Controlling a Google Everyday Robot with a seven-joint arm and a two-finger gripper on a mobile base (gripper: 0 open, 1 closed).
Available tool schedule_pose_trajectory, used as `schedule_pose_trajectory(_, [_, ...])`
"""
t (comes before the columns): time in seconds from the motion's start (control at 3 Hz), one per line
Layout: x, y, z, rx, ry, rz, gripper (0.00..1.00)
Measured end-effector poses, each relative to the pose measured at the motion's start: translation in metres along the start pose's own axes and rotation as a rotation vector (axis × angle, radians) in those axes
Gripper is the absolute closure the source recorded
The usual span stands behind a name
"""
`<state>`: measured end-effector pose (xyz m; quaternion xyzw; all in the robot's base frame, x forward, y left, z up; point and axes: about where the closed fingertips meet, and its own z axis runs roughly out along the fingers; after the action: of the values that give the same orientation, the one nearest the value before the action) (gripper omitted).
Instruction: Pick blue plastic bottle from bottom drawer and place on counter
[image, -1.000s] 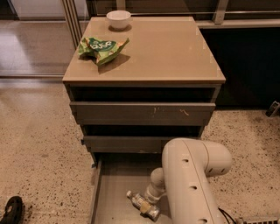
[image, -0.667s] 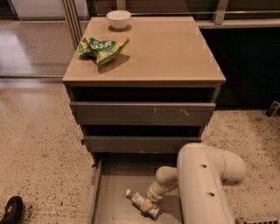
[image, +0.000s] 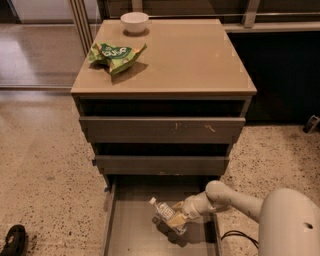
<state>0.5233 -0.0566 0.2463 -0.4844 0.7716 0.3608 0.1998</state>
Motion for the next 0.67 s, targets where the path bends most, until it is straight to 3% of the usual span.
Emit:
schedule_pose_trajectory(0.33, [-0.026,-0.001,-0.050,0.028,-0.084,-0.058,1.00])
schedule_pose_trajectory(0.67, [-0.075,0.000,-0.098,0.045,-0.063,-0.128,1.00])
